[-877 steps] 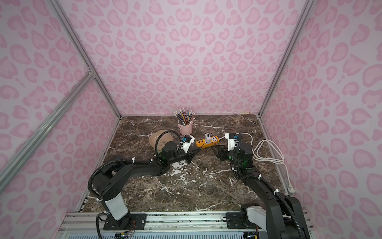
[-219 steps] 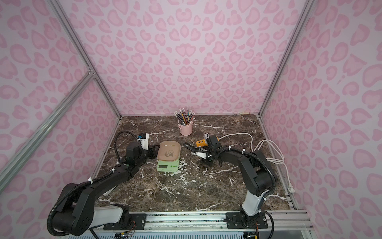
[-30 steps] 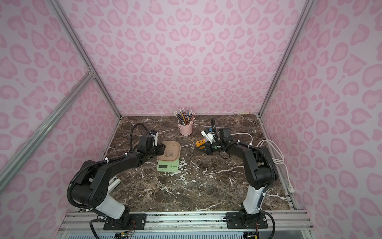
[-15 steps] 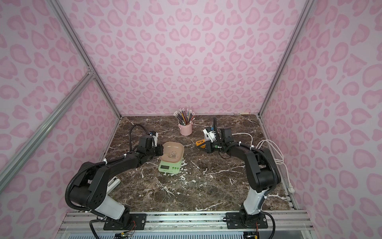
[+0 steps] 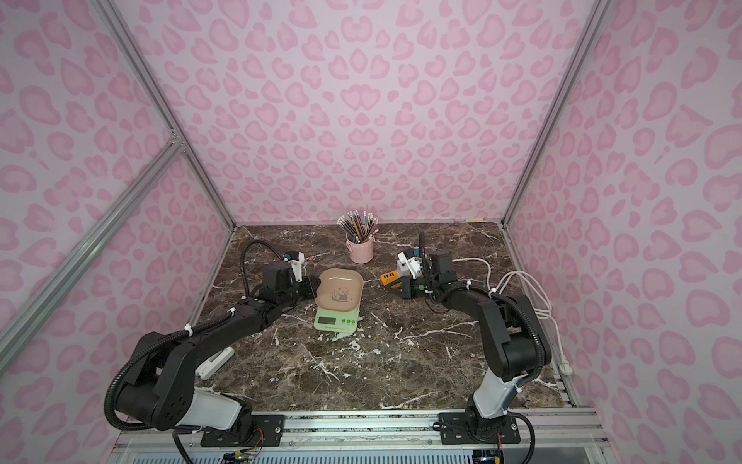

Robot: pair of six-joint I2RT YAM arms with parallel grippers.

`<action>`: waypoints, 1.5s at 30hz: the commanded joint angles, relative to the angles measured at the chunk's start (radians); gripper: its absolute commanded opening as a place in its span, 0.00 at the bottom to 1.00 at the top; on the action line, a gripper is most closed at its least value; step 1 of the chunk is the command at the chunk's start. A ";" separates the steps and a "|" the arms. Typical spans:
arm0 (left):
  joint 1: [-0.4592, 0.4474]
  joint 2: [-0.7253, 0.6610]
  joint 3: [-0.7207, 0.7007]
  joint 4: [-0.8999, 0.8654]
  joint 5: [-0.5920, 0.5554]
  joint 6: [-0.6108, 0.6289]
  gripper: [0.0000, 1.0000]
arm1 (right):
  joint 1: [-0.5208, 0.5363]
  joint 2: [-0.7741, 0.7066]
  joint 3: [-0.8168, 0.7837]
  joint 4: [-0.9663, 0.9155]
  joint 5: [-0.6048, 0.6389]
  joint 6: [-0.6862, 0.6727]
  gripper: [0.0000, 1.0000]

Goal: Charge the electronic scale
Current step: Pick up the electronic scale at the center of the board, then insert the charging cable into the electronic scale.

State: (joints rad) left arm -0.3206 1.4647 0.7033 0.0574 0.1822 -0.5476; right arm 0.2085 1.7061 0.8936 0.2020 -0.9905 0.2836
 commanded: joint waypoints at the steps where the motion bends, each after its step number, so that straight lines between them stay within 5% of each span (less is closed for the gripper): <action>1: 0.001 -0.033 0.001 0.107 0.031 -0.046 0.05 | 0.002 -0.018 -0.017 0.082 -0.023 0.060 0.00; 17: 0.002 -0.069 -0.048 0.305 0.128 -0.076 0.05 | 0.049 -0.051 -0.122 0.288 -0.134 0.181 0.00; 45: 0.003 -0.050 -0.047 0.417 0.189 -0.195 0.05 | 0.067 -0.111 -0.240 0.484 -0.121 0.341 0.00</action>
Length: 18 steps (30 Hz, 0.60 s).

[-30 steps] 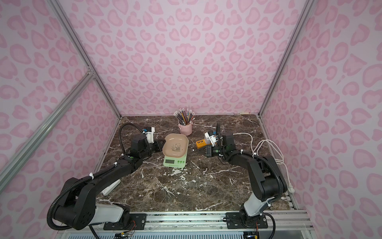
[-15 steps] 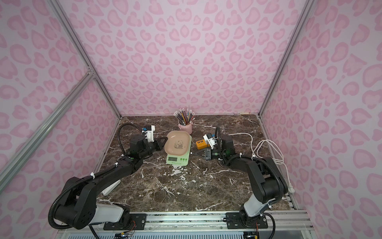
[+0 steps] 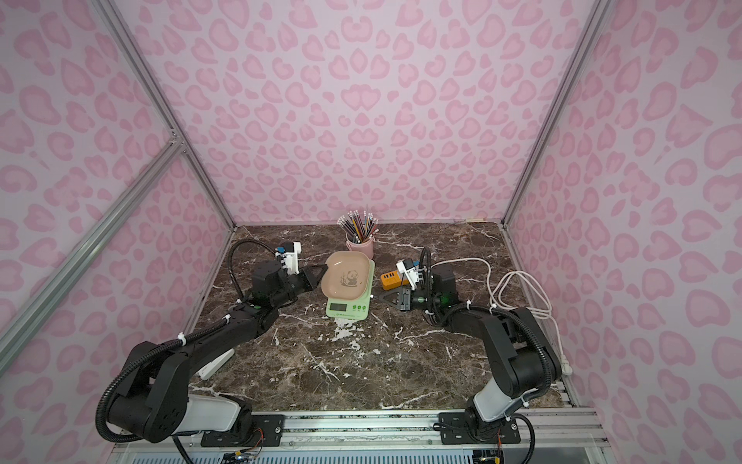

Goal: Charge the electronic scale
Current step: Insert the charging cable into the electronic scale.

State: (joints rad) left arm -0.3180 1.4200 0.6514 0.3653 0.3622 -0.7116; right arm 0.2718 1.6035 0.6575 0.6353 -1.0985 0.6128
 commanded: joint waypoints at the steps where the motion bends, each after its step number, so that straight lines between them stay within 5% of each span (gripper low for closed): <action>1: 0.001 -0.007 0.005 0.108 0.009 -0.032 0.05 | 0.004 -0.010 -0.005 0.050 -0.012 0.012 0.00; 18: 0.002 -0.029 0.004 0.139 -0.012 -0.038 0.05 | 0.027 -0.018 -0.011 0.042 -0.014 0.026 0.00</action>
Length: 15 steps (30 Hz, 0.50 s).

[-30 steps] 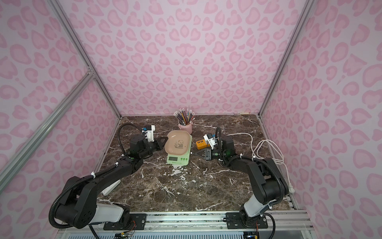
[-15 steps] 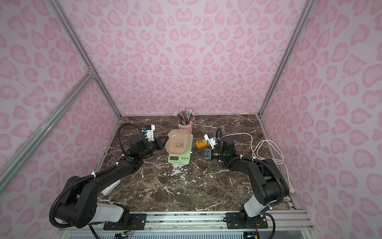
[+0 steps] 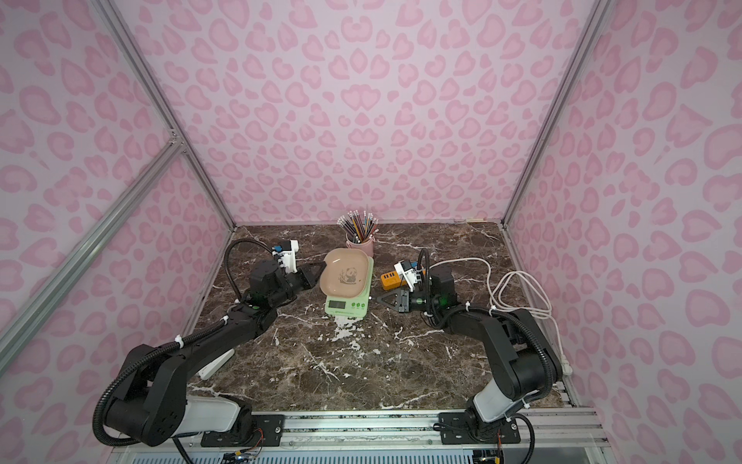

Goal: Charge the electronic scale
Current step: Insert the charging cable into the electronic scale.

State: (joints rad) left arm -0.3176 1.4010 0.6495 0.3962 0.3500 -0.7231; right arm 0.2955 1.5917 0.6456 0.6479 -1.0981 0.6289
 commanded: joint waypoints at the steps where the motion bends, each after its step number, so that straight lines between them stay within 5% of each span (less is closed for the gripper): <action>1: 0.001 -0.010 0.007 0.109 0.001 -0.027 0.05 | 0.004 -0.007 -0.001 0.033 -0.013 0.013 0.00; 15: -0.004 -0.011 0.003 0.125 0.007 -0.035 0.05 | 0.010 -0.007 -0.011 0.076 0.021 0.089 0.00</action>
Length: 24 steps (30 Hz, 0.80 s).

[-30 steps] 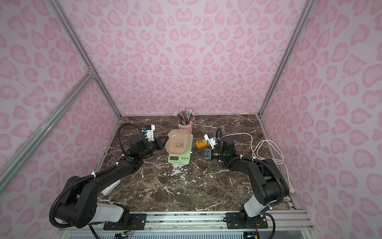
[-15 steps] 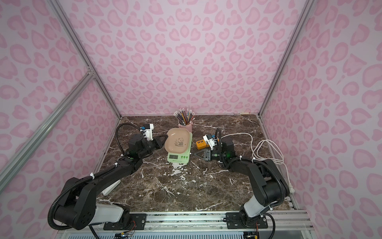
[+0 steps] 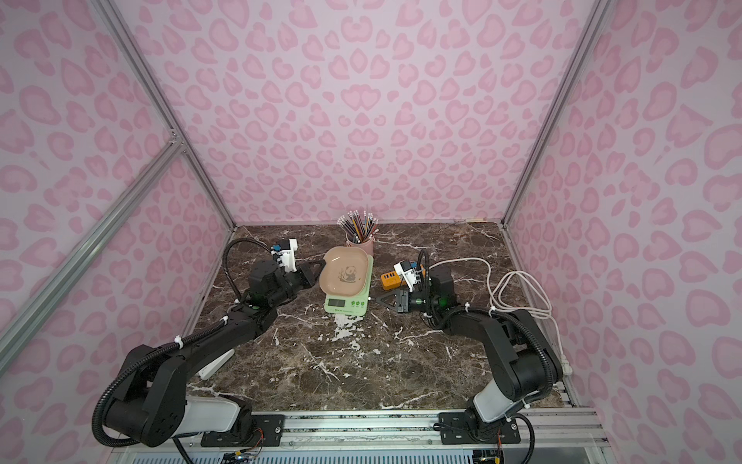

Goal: Charge the electronic scale
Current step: Insert the charging cable into the electronic scale.

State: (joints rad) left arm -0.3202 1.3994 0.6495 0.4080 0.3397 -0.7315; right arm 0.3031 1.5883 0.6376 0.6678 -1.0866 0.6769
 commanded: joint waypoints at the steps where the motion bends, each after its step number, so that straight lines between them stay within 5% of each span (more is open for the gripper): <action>1: -0.002 -0.010 0.003 0.114 0.016 -0.028 0.05 | 0.002 -0.002 -0.003 0.064 0.009 0.049 0.00; 24: -0.017 -0.004 -0.010 0.141 0.012 -0.055 0.05 | 0.048 -0.057 -0.077 0.162 0.155 0.152 0.00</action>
State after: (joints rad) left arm -0.3328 1.3979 0.6395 0.4538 0.3256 -0.7391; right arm 0.3450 1.5494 0.5678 0.7525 -0.9684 0.7963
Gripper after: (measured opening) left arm 0.054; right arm 0.071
